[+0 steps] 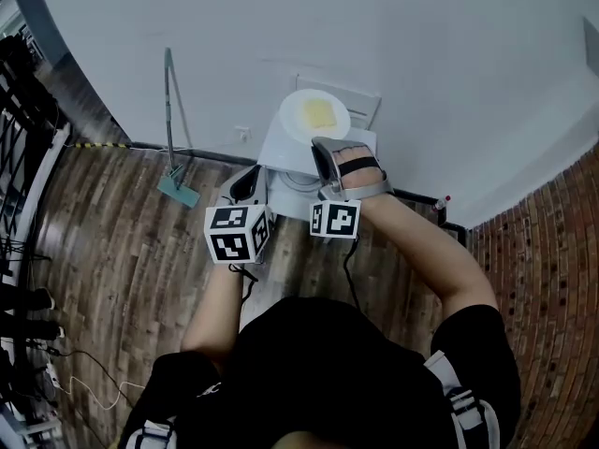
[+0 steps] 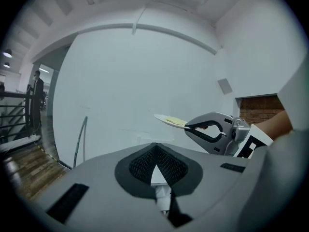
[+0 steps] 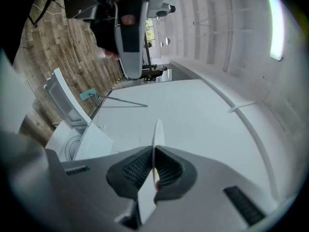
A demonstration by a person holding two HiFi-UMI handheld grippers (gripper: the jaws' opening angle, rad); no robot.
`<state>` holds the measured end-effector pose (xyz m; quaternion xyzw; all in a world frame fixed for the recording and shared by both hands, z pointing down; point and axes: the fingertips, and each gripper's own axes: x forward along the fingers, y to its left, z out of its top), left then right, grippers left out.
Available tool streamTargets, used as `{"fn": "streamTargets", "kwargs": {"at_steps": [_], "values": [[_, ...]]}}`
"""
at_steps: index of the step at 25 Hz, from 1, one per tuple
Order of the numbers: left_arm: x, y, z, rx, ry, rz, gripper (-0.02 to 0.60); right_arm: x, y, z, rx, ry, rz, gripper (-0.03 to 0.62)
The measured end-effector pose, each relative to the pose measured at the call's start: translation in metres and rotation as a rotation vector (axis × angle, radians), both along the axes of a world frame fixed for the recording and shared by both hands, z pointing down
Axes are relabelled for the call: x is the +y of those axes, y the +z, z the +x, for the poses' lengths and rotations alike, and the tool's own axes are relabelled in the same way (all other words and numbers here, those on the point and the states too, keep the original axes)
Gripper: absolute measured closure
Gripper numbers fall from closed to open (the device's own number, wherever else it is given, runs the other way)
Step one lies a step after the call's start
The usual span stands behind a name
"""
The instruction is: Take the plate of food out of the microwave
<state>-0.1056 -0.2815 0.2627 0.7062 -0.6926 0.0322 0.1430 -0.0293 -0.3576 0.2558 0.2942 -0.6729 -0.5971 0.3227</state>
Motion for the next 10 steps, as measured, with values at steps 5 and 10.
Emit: {"fn": "streamTargets", "kwargs": {"at_steps": [5,10], "values": [[-0.004,0.0,0.008,-0.022,0.017,0.002,0.589,-0.004,0.008,0.003,0.013,0.016,-0.022,0.568],[-0.005,0.003,0.011,-0.001,0.036,0.0,0.589,-0.005,0.014,0.002,0.022,0.03,-0.045,0.568]]}}
